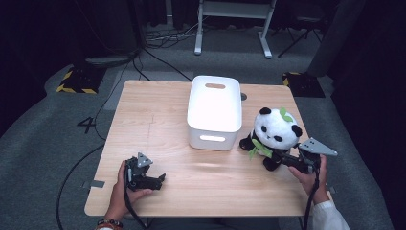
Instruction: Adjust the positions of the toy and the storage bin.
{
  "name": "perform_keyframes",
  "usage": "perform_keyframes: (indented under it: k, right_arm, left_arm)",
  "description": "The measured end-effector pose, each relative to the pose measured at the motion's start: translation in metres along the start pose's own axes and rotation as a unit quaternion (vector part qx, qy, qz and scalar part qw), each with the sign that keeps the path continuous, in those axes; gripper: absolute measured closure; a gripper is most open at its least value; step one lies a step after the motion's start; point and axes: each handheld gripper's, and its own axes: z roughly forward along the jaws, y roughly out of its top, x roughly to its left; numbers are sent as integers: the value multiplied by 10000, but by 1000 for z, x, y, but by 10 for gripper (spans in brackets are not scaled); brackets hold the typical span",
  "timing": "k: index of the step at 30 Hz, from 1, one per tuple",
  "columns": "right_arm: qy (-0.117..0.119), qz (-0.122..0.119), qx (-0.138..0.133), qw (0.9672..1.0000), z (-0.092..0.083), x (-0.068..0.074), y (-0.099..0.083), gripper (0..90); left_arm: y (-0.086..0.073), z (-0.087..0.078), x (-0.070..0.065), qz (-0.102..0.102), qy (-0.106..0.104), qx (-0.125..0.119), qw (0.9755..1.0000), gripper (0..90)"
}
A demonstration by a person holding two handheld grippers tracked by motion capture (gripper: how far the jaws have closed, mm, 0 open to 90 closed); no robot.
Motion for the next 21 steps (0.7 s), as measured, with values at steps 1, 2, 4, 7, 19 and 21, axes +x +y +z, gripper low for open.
perform_keyframes:
  k: [1, 2, 4, 7, 19, 21]
  right_arm:
    - [-27, 10, -10, 10000, 1, 0, 0, 404]
    - [-27, 10, -10, 10000, 1, 0, 0, 404]
    - [-72, 74, -14, 9999, 4, -1, 2, 382]
    - [-35, 71, 13, 10000, 5, 0, 2, 331]
    - [202, -51, -25, 9998, -16, 3, 2, 158]
    - [233, -30, -89, 9997, -22, 1, 2, 158]
  left_arm:
    - [1, 0, 0, 20, -4, 6, 10000, 4]
    - [1, 0, 0, 20, -4, 6, 10000, 4]
    - [2, 1, -1, 25, -8, 10, 10000, 5]
    - [4, 1, -1, 44, -10, 24, 10000, 64]
    - [16, -6, -15, 317, -41, -292, 9991, 162]
    - [19, -9, -17, 341, -55, -381, 9987, 163]
